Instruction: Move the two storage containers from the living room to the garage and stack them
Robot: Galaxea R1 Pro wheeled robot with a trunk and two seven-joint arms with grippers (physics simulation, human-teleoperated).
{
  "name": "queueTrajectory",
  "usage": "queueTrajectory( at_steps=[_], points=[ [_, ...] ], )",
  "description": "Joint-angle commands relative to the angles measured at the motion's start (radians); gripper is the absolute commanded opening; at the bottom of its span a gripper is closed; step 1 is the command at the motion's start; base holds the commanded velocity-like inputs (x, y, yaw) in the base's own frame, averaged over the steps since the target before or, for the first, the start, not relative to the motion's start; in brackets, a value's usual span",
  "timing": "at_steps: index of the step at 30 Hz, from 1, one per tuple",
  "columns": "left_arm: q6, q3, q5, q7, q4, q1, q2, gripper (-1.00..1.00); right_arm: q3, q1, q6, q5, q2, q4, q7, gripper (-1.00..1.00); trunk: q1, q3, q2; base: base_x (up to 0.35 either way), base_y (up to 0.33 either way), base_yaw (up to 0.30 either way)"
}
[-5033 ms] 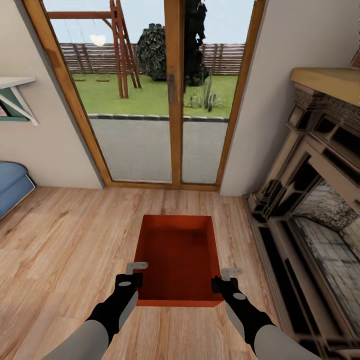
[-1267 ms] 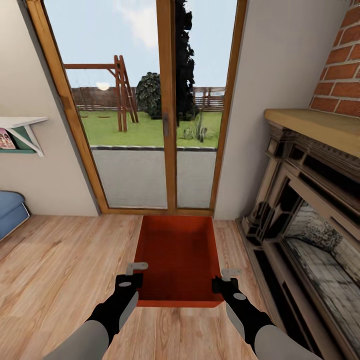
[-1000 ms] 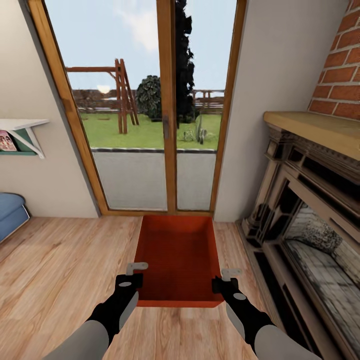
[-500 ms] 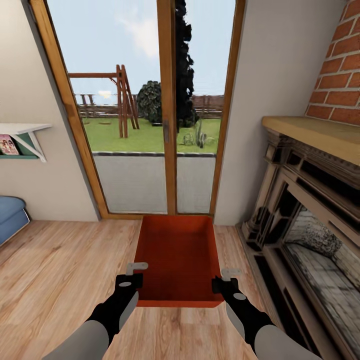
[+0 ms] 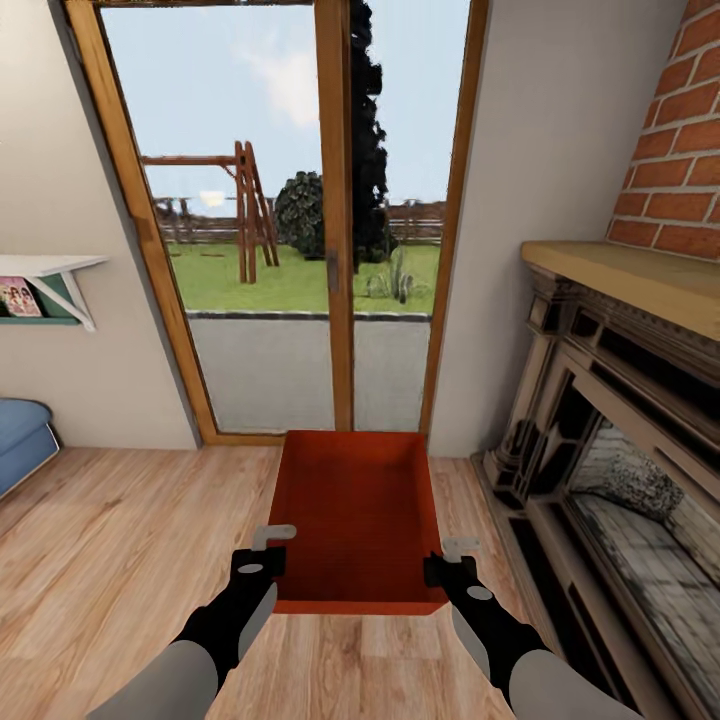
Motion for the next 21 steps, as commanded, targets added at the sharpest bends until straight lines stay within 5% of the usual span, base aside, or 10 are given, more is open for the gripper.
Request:
queueTrajectory(
  at_steps=[1, 21],
  points=[
    [0.009, 0.001, -0.007, 0.014, -0.002, -0.001, 0.002, -1.0, -0.011, -0.001, -0.004, 0.001, -0.002, 0.0, -0.009, -1.0, 0.001, -0.002, -0.002, 0.0, 0.0, 0.0],
    [0.009, 0.001, -0.007, 0.014, -0.002, -0.001, 0.002, -1.0, -0.01, -0.001, -0.004, 0.001, 0.001, 0.0, -0.009, -1.0, 0.001, 0.0, -0.002, 0.0, 0.0, 0.028]
  ],
)
